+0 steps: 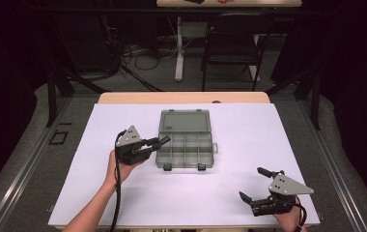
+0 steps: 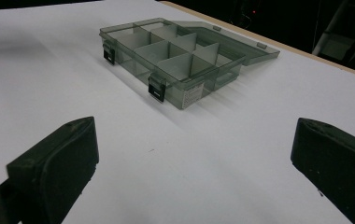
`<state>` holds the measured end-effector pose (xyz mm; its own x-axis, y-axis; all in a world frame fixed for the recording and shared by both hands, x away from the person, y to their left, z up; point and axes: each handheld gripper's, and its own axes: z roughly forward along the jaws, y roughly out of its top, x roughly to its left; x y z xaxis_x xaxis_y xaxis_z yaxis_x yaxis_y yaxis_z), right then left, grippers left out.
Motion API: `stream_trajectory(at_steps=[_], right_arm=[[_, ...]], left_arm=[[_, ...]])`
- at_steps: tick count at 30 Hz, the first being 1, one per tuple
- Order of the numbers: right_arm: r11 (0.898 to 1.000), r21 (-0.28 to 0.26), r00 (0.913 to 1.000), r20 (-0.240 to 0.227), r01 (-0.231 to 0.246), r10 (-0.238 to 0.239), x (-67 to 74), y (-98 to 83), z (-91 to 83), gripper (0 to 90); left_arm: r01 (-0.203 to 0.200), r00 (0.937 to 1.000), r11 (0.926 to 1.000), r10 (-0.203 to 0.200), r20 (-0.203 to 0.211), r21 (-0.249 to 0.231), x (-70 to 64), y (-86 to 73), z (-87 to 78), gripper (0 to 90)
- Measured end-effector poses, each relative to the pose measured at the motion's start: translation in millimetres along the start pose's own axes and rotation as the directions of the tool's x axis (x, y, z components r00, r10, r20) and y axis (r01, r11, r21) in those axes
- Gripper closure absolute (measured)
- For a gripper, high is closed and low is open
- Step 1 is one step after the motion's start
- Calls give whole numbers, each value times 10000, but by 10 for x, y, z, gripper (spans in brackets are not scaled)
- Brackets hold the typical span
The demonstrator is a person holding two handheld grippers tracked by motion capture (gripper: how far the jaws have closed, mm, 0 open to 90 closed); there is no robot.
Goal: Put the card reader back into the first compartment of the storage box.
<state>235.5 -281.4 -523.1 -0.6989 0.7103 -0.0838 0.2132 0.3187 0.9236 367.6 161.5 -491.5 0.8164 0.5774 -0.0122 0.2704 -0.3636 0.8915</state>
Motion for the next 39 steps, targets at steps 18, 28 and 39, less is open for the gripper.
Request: stream_trajectory(at_steps=[18, 28, 39], right_arm=[[10000, 2, 10000, 25, 8, -8, -3, 1, -1, 7], [10000, 32, 10000, 39, 10, -11, -5, 0, 0, 7], [10000, 31, 10000, 39, 16, -16, -1, 1, 0, 8]], left_arm=[[712, 9940, 9975, -713, -835, -42, 98, -25, 141, 740], [1110, 9848, 9937, -1121, -1326, -157, 104, -5, 223, 741], [1369, 9753, 9906, -1357, -1742, -52, 109, -13, 294, 741]])
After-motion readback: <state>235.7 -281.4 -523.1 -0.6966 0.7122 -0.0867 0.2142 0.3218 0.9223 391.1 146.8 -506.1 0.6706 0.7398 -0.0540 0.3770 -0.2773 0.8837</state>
